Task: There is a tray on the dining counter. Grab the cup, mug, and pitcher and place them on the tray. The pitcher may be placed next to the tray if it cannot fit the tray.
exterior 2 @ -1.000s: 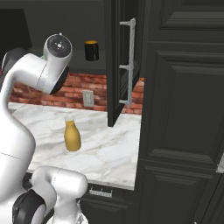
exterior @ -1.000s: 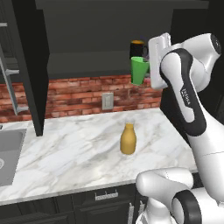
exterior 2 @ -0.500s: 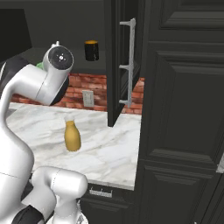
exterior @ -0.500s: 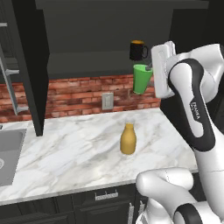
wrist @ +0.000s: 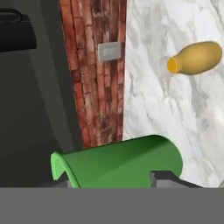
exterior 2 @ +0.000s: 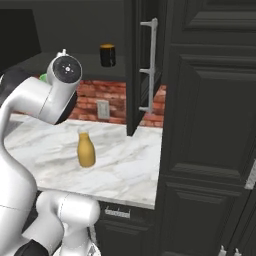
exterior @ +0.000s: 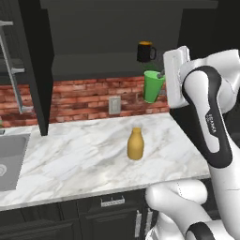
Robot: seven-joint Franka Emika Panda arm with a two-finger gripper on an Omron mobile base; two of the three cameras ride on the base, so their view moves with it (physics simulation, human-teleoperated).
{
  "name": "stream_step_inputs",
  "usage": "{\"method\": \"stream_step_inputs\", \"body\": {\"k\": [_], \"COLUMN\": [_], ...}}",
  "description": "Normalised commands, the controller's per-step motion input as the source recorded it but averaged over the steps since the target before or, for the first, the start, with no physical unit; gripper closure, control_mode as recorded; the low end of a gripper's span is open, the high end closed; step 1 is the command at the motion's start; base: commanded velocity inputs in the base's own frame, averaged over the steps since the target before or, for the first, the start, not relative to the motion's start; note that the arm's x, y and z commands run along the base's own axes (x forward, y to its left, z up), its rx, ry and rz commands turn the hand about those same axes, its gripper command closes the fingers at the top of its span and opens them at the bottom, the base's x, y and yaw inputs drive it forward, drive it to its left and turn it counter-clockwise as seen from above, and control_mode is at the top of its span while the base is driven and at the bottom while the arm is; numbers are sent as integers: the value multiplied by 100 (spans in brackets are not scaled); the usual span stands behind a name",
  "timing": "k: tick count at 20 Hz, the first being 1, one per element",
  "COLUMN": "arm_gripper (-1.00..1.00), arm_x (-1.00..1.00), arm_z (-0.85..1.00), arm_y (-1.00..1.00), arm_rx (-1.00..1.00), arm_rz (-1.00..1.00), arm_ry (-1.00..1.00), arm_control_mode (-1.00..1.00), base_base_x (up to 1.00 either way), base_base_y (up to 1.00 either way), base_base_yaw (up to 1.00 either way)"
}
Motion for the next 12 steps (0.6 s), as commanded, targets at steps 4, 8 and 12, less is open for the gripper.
{"method": "stream_step_inputs", "body": {"k": [4,8,12], "arm_gripper": [100,100,100], "arm_x": [0,0,0], "arm_z": [0,0,0], "arm_y": [0,0,0], "arm_rx": [0,0,0], "arm_rz": [0,0,0], "arm_ry": [0,0,0], "arm_control_mode": [100,100,100], "base_base_x": [-93,-87,-47], "base_base_y": [-8,-3,0], "base_base_yaw": [25,54,67]}}
